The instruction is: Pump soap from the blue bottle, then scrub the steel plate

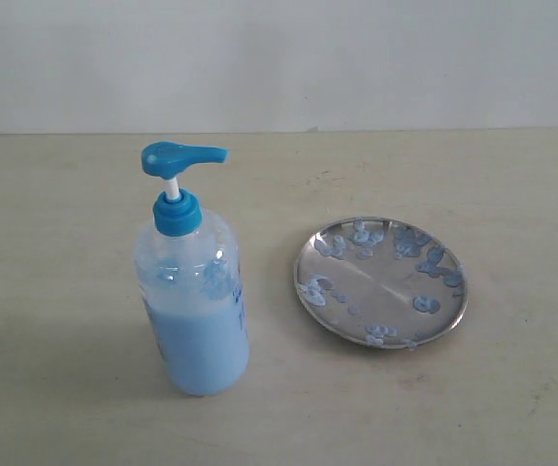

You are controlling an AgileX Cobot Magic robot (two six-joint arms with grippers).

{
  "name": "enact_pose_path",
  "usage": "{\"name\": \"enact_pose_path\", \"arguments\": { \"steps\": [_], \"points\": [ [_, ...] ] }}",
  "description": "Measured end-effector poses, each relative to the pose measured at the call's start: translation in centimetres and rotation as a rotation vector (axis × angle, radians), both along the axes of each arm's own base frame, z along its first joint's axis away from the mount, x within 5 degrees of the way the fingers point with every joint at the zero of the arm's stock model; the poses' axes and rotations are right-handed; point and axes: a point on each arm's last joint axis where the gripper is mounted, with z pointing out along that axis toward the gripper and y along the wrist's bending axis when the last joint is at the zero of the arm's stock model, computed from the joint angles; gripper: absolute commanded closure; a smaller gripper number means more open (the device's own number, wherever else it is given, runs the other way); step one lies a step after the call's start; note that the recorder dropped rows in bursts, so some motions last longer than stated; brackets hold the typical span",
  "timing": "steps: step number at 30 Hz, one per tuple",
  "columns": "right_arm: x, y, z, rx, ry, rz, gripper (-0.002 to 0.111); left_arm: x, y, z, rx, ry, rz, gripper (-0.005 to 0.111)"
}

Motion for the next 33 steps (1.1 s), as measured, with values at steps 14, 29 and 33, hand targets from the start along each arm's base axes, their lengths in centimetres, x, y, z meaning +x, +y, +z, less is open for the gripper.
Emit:
{"name": "enact_pose_path", "arguments": {
  "steps": [14,29,33],
  "points": [
    [0.0,0.0,0.0,0.000,0.000,0.000,0.107,-2.6,-2.0,-5.9,0.702,-0.076,0.143,0.102],
    [0.0,0.0,0.0,0.000,0.000,0.000,0.107,-10.0,-9.1,-13.2,0.741,-0.441,-0.497,0.102],
    [0.0,0.0,0.0,0.000,0.000,0.000,0.107,-10.7,-9.7,-13.6,0.761,-0.445,-0.633,0.093]
  ]
}}
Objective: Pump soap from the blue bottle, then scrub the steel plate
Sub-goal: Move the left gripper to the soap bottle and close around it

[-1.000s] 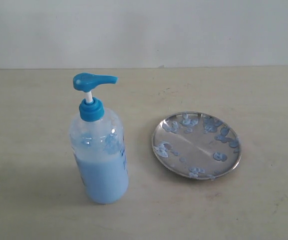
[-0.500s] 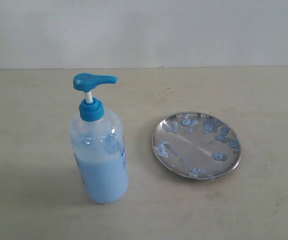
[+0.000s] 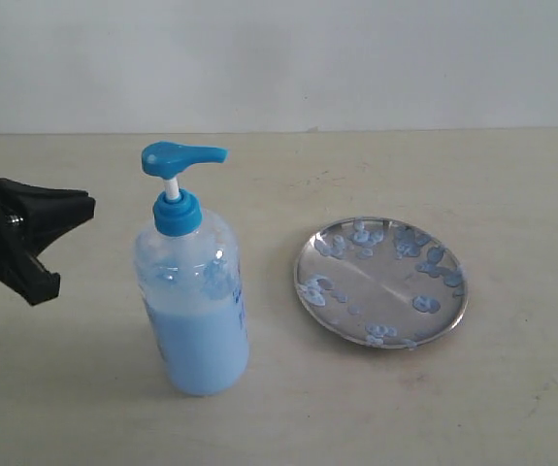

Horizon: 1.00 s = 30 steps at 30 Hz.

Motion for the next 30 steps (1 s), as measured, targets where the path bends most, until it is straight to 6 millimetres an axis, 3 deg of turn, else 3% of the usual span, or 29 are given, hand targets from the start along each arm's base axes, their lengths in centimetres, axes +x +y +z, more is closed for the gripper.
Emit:
{"name": "enact_pose_path", "arguments": {
  "steps": [3,8,30],
  "points": [
    [0.0,0.0,0.0,0.000,0.000,0.000,0.107,-0.5,-0.3,-0.3,0.049,0.002,-0.080,0.069],
    [0.0,0.0,0.0,0.000,0.000,0.000,0.107,-1.2,-0.7,-0.9,0.098,0.051,-0.174,-0.003],
    [0.0,0.0,0.0,0.000,0.000,0.000,0.107,-2.0,-1.4,-0.7,-0.120,0.262,-0.173,-0.002]
  ]
}}
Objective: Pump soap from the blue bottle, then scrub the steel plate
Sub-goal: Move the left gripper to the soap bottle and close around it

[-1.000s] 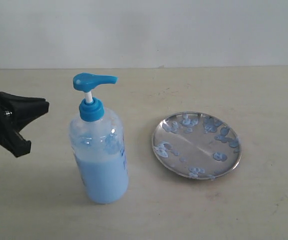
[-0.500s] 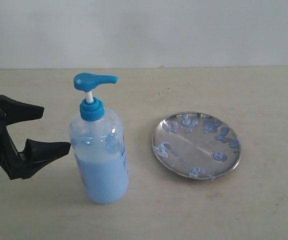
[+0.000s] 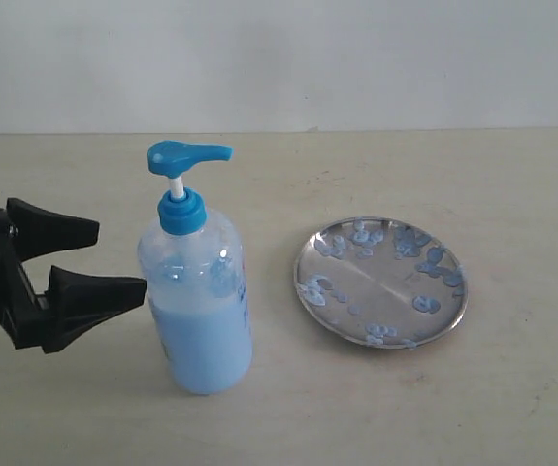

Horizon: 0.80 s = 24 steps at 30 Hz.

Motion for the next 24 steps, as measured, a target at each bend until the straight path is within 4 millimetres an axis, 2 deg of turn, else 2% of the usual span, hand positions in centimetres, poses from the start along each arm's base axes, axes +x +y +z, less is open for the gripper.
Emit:
{"name": "enact_pose_path", "arguments": {
  "steps": [4,10,16,24],
  "points": [
    [0.0,0.0,0.0,0.000,0.000,0.000,0.107,-0.4,-0.1,-0.2,0.003,0.035,-0.035,-0.002],
    [0.0,0.0,0.0,0.000,0.000,0.000,0.107,-0.2,-0.3,-0.4,-0.005,-0.012,-0.071,-0.002],
    [0.0,0.0,0.0,0.000,0.000,0.000,0.107,0.8,-0.3,-2.5,0.015,-0.037,-0.086,-0.002],
    [0.0,-0.1,0.0,-0.097,0.009,0.011,0.107,1.5,-0.8,-4.6,-0.071,-0.062,-0.133,-0.002]
  ]
}}
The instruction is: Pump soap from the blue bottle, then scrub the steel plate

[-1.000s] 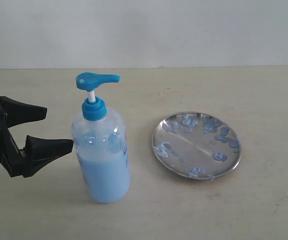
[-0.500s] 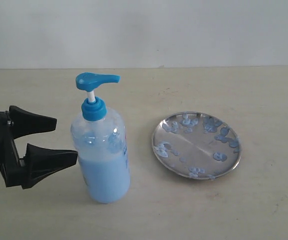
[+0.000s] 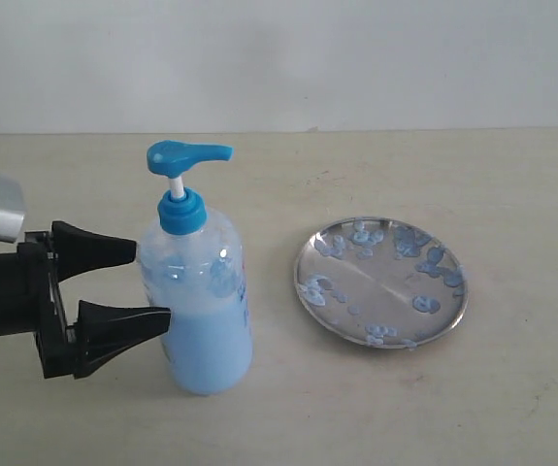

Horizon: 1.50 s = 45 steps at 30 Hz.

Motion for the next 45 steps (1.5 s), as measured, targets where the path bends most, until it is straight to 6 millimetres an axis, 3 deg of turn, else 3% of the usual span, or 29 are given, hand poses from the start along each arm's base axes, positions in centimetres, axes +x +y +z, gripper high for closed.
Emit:
{"name": "enact_pose_path", "arguments": {
  "steps": [7,17,23,25,30,39,45],
  "points": [
    [0.1,-0.1,0.4,-0.087,-0.034,0.013,0.107,0.3,-0.3,-1.2,-0.077,-0.020,-0.017,-0.002],
    [0.3,0.1,2.5,-0.093,-0.267,0.018,0.107,0.8,0.0,-4.0,-0.061,0.006,0.035,-0.002],
    [0.3,0.1,2.6,0.234,-0.308,-0.015,0.107,1.1,0.2,-5.0,-0.033,-0.015,0.074,-0.002],
    [0.3,0.1,2.2,0.353,-0.273,-0.034,0.107,1.1,0.1,-5.1,-0.029,-0.019,0.068,-0.002],
    [0.2,0.3,0.6,0.446,-0.107,-0.075,0.107,1.9,-1.0,-4.7,-0.027,-0.071,0.020,-0.002],
    [0.6,0.2,0.6,0.387,-0.082,-0.069,0.107,4.4,-2.0,-3.6,-0.027,-0.178,-0.044,-0.002],
    [1.8,0.0,0.1,0.317,0.027,-0.070,0.107,5.2,-2.3,-5.5,-0.023,-0.145,-0.088,-0.002]
  ]
}}
